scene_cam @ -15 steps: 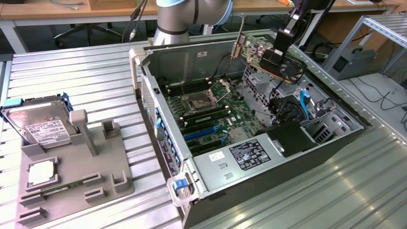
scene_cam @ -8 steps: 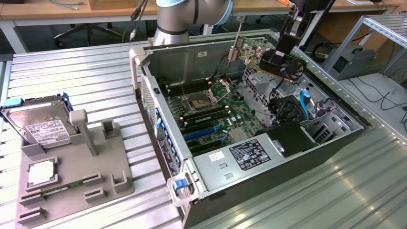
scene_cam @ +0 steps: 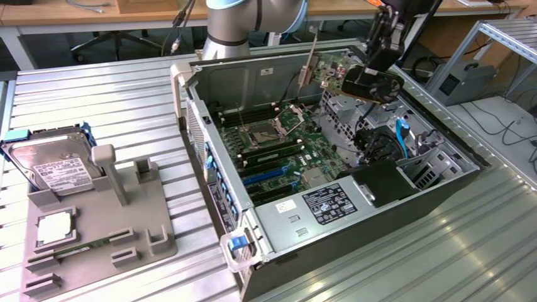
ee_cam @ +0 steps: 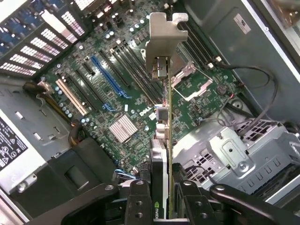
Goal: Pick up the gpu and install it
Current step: 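Insert the gpu into the slot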
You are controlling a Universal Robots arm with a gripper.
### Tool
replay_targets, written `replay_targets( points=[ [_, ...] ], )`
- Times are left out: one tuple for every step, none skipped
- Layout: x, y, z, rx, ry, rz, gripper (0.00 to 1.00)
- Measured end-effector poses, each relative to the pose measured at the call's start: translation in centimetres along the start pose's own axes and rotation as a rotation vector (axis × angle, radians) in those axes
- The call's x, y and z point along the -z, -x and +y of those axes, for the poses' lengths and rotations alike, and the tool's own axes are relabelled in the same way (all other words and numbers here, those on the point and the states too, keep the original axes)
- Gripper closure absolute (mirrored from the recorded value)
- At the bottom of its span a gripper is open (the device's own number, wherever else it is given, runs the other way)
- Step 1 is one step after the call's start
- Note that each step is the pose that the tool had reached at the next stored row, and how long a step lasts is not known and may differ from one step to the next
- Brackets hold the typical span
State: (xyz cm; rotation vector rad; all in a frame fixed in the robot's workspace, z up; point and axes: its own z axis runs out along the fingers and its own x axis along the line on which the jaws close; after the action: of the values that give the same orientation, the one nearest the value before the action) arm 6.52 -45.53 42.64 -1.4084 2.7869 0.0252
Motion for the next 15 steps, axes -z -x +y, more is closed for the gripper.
replay_targets(
  points=[
    [-0.01, 0.00, 0.00, 0.016, 0.0004, 0.0001, 0.73],
    [-0.02, 0.01, 0.01, 0.038, 0.0009, 0.0002, 0.73],
    [-0.03, 0.01, 0.01, 0.058, 0.0014, 0.0003, 0.73],
    [-0.04, 0.02, 0.01, 0.089, 0.0021, 0.0005, 0.73],
    [-0.05, 0.02, 0.01, 0.113, 0.0027, 0.0007, 0.73],
    [-0.05, 0.02, 0.01, 0.132, 0.0031, 0.0008, 0.73],
    [-0.06, 0.02, 0.01, 0.162, 0.0039, 0.0011, 0.73],
    [-0.07, 0.02, 0.02, 0.188, 0.0045, 0.0012, 0.73],
    [-0.08, 0.02, 0.02, 0.203, 0.0048, 0.0013, 0.73],
    [-0.11, 0.02, 0.01, 0.236, 0.0057, 0.0013, 0.73],
    [-0.12, 0.02, 0.02, 0.267, 0.0064, 0.0016, 0.73],
    [-0.13, 0.02, 0.02, 0.288, 0.0069, 0.0017, 0.73],
    [-0.14, 0.03, 0.02, 0.315, 0.0076, 0.0018, 0.73],
    [-0.15, 0.03, 0.02, 0.352, 0.0085, 0.0019, 0.73],
    [-0.16, 0.04, 0.03, 0.373, 0.0090, 0.0021, 0.73]
  ],
)
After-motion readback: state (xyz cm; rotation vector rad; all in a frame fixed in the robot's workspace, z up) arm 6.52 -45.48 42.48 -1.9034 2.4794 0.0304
